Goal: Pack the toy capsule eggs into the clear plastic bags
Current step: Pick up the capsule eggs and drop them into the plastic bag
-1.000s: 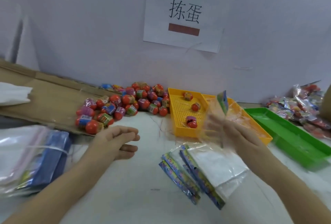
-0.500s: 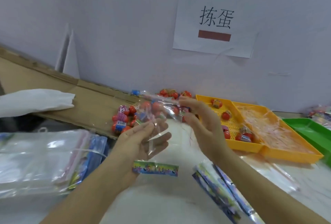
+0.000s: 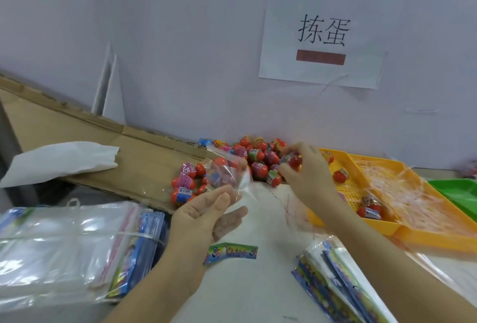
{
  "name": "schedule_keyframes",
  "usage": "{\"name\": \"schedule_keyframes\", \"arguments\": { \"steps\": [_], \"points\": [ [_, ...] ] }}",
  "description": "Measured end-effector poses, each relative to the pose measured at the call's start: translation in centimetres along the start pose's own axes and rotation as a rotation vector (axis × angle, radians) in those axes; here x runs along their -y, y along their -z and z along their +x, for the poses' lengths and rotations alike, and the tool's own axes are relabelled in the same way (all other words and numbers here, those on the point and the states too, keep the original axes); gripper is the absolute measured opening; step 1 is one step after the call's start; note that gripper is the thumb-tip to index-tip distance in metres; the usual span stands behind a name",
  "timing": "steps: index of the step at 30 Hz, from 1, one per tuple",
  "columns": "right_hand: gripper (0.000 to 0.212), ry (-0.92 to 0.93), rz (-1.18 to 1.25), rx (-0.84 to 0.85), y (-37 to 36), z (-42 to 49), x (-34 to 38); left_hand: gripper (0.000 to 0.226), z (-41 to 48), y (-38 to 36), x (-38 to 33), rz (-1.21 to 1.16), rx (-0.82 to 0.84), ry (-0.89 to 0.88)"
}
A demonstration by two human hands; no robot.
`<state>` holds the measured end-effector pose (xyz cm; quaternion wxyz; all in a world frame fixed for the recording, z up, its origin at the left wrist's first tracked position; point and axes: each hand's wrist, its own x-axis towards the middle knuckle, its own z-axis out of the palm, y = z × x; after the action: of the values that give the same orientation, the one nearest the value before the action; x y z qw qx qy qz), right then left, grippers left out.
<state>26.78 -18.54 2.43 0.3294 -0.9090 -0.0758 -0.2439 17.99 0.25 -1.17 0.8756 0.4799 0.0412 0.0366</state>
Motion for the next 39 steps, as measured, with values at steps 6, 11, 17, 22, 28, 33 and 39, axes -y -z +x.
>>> {"name": "schedule_keyframes", "arguments": {
  "steps": [6, 11, 17, 22, 28, 33, 39],
  "points": [
    [0.032, -0.097, 0.784, 0.273, 3.3, -4.0, 4.7, 0.031, -0.5, -0.2, 0.6, 0.289, 0.046, -0.209],
    [0.042, -0.145, 0.573, 0.637, 1.8, -7.5, 6.6, 0.073, -1.4, 0.1, 1.0, 1.363, 0.071, -1.081],
    [0.022, -0.208, 0.876, 0.349, 2.3, -6.2, 5.8, 0.058, -3.0, -0.2, 0.6, 0.863, 0.351, -0.949],
    [0.019, -0.105, 0.865, 0.810, 5.3, -4.6, 3.9, 0.058, -1.6, -0.5, -1.7, 0.296, 0.141, -0.499],
    [0.021, -0.084, 0.637, 1.012, 5.2, -5.0, 3.6, 0.039, -0.6, -0.1, -1.6, 0.218, 0.396, 0.073],
    [0.009, -0.294, 0.612, 0.671, 5.5, -3.2, 3.7, 0.029, -0.4, 0.0, -1.1, 0.149, 0.155, 0.030],
    [0.032, 0.004, 0.848, 0.216, 7.8, -2.6, 2.6, 0.029, -0.8, -0.3, -1.2, 0.208, 0.100, -0.014]
  ]
}}
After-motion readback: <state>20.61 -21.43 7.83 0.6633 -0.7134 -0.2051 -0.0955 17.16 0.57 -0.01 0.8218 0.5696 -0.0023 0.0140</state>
